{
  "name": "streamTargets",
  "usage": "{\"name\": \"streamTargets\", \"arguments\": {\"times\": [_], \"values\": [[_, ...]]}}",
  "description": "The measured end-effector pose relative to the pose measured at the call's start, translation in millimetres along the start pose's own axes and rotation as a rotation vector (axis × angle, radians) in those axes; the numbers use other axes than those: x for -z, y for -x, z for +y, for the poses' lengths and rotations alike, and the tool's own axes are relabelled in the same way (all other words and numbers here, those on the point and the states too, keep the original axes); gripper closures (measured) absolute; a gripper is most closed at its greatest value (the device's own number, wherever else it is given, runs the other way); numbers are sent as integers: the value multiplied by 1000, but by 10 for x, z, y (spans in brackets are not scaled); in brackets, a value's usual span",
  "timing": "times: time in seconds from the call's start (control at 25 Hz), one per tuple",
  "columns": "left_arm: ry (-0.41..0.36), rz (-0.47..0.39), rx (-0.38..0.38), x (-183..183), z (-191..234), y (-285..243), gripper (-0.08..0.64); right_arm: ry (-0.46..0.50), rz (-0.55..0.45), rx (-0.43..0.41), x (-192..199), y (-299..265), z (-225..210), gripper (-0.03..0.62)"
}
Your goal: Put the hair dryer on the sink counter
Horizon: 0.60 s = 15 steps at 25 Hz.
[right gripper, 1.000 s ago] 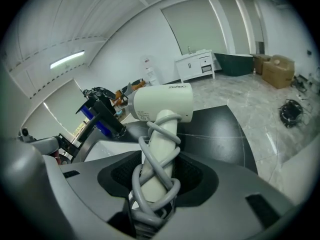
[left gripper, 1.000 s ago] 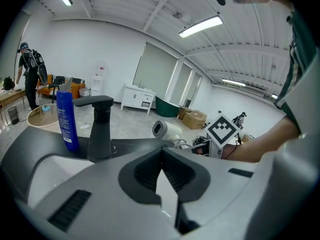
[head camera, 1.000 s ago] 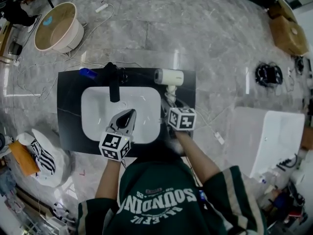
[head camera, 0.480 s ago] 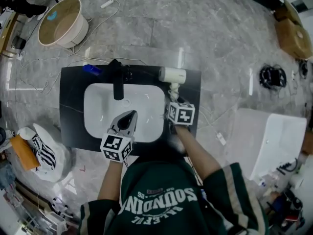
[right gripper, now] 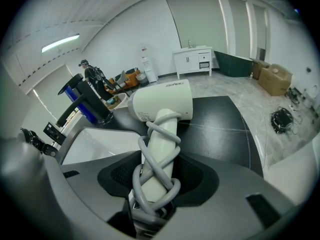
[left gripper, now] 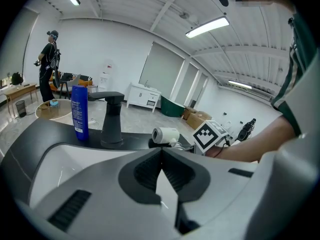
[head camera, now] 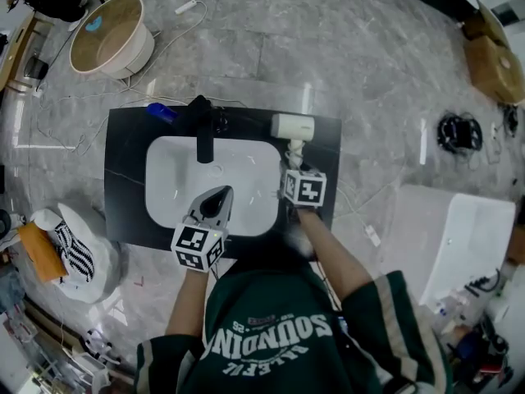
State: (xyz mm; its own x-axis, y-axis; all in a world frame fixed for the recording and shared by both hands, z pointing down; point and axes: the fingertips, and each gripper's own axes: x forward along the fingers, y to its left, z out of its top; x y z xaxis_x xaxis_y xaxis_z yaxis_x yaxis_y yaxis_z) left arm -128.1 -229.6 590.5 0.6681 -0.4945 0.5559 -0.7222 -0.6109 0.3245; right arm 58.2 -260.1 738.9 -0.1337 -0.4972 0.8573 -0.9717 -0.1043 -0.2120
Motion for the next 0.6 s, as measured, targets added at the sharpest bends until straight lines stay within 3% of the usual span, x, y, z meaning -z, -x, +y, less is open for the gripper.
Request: {"name": "streamTargets", "arguments": {"times": [0.24,0.6], "values": [[3,-6,2,65,-32,90,560,10,-13,-45,-10,18,40,370],[-30,-37,28,36,-165,214,560,19,-87,-35,12,366,20,356]]}}
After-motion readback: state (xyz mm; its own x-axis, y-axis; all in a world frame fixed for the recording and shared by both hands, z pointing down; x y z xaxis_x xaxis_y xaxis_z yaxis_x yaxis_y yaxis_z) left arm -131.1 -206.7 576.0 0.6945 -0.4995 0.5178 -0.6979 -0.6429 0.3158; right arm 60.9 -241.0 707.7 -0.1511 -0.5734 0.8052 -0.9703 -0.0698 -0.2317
